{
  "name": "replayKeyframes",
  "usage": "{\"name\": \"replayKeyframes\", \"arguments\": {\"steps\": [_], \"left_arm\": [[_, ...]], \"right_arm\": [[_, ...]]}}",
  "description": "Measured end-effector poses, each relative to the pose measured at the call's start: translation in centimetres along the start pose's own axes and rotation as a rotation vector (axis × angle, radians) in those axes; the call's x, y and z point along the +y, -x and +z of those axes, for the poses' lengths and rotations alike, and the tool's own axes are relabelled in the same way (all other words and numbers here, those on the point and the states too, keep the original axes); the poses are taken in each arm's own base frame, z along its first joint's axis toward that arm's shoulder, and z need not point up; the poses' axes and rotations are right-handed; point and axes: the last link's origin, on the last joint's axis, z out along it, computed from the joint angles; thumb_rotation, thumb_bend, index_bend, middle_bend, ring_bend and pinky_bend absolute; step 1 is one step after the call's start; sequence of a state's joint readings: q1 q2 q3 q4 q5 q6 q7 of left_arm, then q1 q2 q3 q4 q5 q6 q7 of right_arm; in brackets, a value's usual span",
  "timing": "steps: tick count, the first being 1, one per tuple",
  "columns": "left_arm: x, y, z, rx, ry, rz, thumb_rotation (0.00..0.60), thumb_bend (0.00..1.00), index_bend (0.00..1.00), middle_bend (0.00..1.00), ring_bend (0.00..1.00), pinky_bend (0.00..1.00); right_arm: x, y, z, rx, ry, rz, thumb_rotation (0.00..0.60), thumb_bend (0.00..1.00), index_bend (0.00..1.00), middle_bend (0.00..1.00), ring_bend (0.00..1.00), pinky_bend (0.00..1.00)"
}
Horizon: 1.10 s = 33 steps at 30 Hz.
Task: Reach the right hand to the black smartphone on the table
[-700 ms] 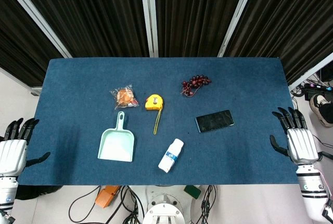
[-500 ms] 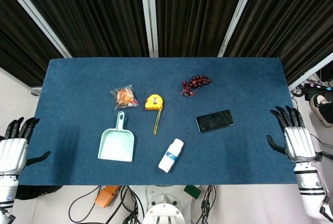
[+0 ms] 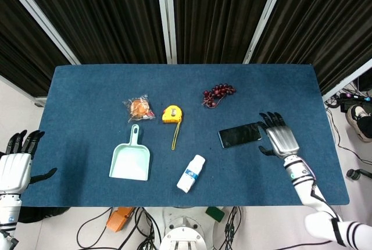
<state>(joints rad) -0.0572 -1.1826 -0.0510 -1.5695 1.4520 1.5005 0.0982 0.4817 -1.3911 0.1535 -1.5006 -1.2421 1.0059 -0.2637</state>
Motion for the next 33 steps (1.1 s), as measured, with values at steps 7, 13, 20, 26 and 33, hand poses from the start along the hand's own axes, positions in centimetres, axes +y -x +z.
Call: {"name": "replayKeyframes", "arguments": {"steps": [7, 13, 20, 26, 33], "left_arm": [[-0.2, -0.1, 0.0, -0.009, -0.011, 0.011, 0.600, 0.11, 0.11, 0.09, 0.03, 0.00], [-0.1, 0.0, 0.1, -0.013, -0.011, 0.010, 0.600, 0.11, 0.11, 0.09, 0.03, 0.00], [-0.2, 0.1, 0.0, -0.015, -0.012, 0.009, 0.600, 0.11, 0.11, 0.09, 0.03, 0.00], [-0.2, 0.2, 0.0, -0.015, -0.013, 0.008, 0.600, 0.11, 0.11, 0.09, 0.03, 0.00], [-0.3, 0.2, 0.0, -0.016, -0.017, 0.009, 0.600, 0.11, 0.11, 0.09, 0.03, 0.00]], "right_arm": [[-2.0, 2.0, 3.0, -0.084, -0.020, -0.035, 0.600, 0.37, 0.30, 0.12, 0.00, 0.00], [-2.4, 2.7, 3.8, -0.111, -0.014, -0.050, 0.600, 0.37, 0.30, 0.12, 0.00, 0.00], [-2.6, 3.2, 4.2, -0.130, -0.009, -0.065, 0.600, 0.37, 0.32, 0.12, 0.00, 0.00], [-2.8, 3.6, 4.5, -0.147, -0.010, -0.078, 0.600, 0.37, 0.34, 0.12, 0.00, 0.00], [-2.9, 3.9, 5.0, -0.150, -0.004, -0.088, 0.600, 0.40, 0.37, 0.12, 0.00, 0.00]]}}
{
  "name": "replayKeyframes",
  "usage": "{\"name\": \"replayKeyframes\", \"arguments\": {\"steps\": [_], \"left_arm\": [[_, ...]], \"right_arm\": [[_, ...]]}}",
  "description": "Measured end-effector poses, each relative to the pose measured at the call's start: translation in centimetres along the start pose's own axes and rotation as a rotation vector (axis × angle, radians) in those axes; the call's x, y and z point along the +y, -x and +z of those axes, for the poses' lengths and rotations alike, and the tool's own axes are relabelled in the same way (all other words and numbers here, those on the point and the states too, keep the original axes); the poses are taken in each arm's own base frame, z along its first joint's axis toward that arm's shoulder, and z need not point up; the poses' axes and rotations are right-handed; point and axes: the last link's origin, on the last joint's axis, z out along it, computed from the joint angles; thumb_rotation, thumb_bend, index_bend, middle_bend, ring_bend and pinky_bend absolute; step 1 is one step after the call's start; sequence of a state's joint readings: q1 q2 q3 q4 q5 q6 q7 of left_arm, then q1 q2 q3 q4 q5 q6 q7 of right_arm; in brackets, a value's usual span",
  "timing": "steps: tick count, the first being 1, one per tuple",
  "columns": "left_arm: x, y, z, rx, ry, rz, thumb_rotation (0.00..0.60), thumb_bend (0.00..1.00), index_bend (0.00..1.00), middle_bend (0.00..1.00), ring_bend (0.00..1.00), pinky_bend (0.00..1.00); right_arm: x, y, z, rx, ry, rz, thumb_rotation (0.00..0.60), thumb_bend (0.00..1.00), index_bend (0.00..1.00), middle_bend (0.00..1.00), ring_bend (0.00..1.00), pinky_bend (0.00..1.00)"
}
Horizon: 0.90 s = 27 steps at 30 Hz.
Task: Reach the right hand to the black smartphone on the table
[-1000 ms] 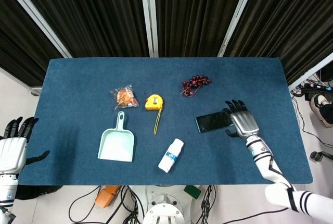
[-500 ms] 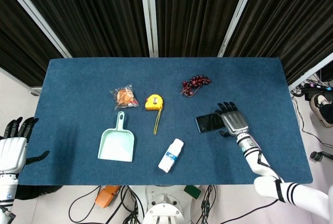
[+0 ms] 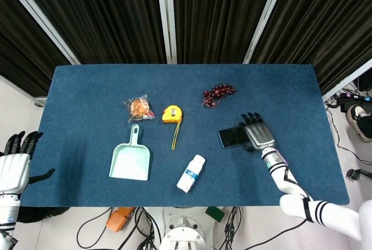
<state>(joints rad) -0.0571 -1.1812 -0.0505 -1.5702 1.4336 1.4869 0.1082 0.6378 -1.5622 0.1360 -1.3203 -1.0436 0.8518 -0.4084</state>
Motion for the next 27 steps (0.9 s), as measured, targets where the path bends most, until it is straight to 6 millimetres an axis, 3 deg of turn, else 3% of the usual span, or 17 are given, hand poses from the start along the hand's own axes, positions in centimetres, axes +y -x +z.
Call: {"name": "replayKeyframes", "arguments": {"steps": [11, 18, 27], "left_arm": [[-0.2, -0.2, 0.1, 0.005, -0.004, 0.004, 0.600, 0.11, 0.11, 0.09, 0.03, 0.00], [-0.3, -0.1, 0.1, 0.003, -0.006, 0.003, 0.600, 0.11, 0.11, 0.09, 0.03, 0.00], [-0.4, 0.2, 0.3, 0.000, -0.002, -0.002, 0.600, 0.11, 0.11, 0.09, 0.03, 0.00]], "right_arm": [[0.0, -0.2, 0.9, -0.005, 0.002, -0.001, 0.600, 0.66, 0.40, 0.12, 0.00, 0.00], [0.6, -1.2, 0.1, -0.034, -0.023, -0.035, 0.600, 0.72, 0.41, 0.12, 0.00, 0.00], [1.2, -2.6, -3.2, -0.109, -0.070, -0.095, 0.600, 0.73, 0.43, 0.12, 0.00, 0.00]]}}
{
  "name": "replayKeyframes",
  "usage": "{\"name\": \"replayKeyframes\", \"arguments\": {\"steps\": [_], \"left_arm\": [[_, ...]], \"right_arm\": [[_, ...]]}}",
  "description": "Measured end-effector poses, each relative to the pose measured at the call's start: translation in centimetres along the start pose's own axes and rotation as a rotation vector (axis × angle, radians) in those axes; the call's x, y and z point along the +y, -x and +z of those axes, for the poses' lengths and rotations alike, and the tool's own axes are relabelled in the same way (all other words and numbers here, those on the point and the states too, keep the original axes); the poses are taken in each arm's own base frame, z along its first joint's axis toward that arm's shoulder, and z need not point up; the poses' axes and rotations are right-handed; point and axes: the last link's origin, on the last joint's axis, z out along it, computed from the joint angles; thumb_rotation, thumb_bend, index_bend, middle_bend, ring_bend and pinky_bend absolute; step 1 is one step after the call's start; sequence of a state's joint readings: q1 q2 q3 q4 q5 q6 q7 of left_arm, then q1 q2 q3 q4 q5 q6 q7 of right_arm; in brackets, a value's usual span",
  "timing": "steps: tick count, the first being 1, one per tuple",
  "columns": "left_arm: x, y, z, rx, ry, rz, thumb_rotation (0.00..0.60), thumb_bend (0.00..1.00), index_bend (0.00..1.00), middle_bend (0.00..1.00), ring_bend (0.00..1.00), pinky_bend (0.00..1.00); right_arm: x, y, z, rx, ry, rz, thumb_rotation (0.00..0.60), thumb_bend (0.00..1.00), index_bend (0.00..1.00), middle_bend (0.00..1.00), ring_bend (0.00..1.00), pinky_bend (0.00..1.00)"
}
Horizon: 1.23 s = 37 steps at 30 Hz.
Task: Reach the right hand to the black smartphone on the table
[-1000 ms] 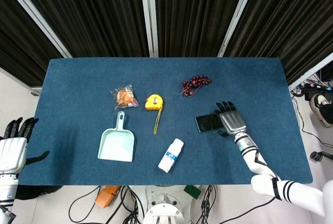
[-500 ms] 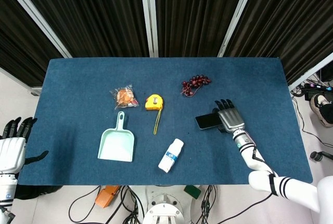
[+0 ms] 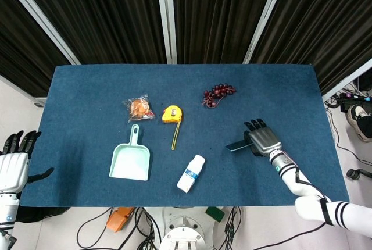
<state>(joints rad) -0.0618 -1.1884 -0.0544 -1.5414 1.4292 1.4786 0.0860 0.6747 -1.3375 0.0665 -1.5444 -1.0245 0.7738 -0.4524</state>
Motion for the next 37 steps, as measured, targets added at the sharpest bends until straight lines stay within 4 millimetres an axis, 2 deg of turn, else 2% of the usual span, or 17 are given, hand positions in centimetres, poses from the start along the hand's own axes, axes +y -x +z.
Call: {"name": "replayKeyframes", "arguments": {"steps": [4, 13, 17, 21, 23, 25, 29, 37], "left_arm": [[0.1, 0.0, 0.2, 0.002, 0.008, -0.001, 0.600, 0.11, 0.11, 0.09, 0.03, 0.00], [0.0, -0.2, 0.0, 0.003, 0.003, 0.002, 0.600, 0.11, 0.11, 0.09, 0.03, 0.00], [0.0, -0.2, -0.1, 0.006, 0.000, 0.002, 0.600, 0.11, 0.11, 0.09, 0.03, 0.00], [0.0, -0.3, 0.0, 0.008, 0.002, 0.002, 0.600, 0.11, 0.11, 0.09, 0.03, 0.00], [0.1, -0.3, 0.0, 0.011, 0.005, 0.000, 0.600, 0.11, 0.11, 0.09, 0.03, 0.00], [0.1, -0.3, 0.1, 0.014, 0.007, -0.001, 0.600, 0.11, 0.11, 0.09, 0.03, 0.00], [0.3, -0.3, 0.2, 0.017, 0.013, -0.001, 0.600, 0.11, 0.11, 0.09, 0.03, 0.00], [0.9, -0.3, 0.7, 0.026, 0.037, -0.005, 0.600, 0.11, 0.11, 0.09, 0.03, 0.00]], "right_arm": [[-0.3, -0.5, -0.5, -0.011, -0.008, -0.007, 0.600, 0.73, 0.42, 0.12, 0.00, 0.00], [-2.0, -1.5, 2.0, 0.043, -0.029, 0.001, 0.600, 0.73, 0.34, 0.12, 0.00, 0.00], [-1.9, -2.2, 2.2, 0.090, -0.019, -0.005, 0.600, 0.73, 0.31, 0.12, 0.00, 0.00], [-1.0, -3.0, 1.5, 0.156, 0.010, 0.004, 0.600, 0.73, 0.29, 0.12, 0.00, 0.00], [-0.1, -3.4, 0.5, 0.191, 0.033, 0.021, 0.600, 0.71, 0.27, 0.12, 0.00, 0.00], [0.7, -3.7, -0.5, 0.224, 0.056, 0.035, 0.600, 0.63, 0.24, 0.12, 0.00, 0.00], [2.8, -3.8, -3.9, 0.318, 0.121, 0.075, 0.600, 0.48, 0.18, 0.12, 0.00, 0.00], [6.2, -2.4, -13.0, 0.478, 0.234, 0.183, 0.600, 0.44, 0.16, 0.12, 0.00, 0.00]]}}
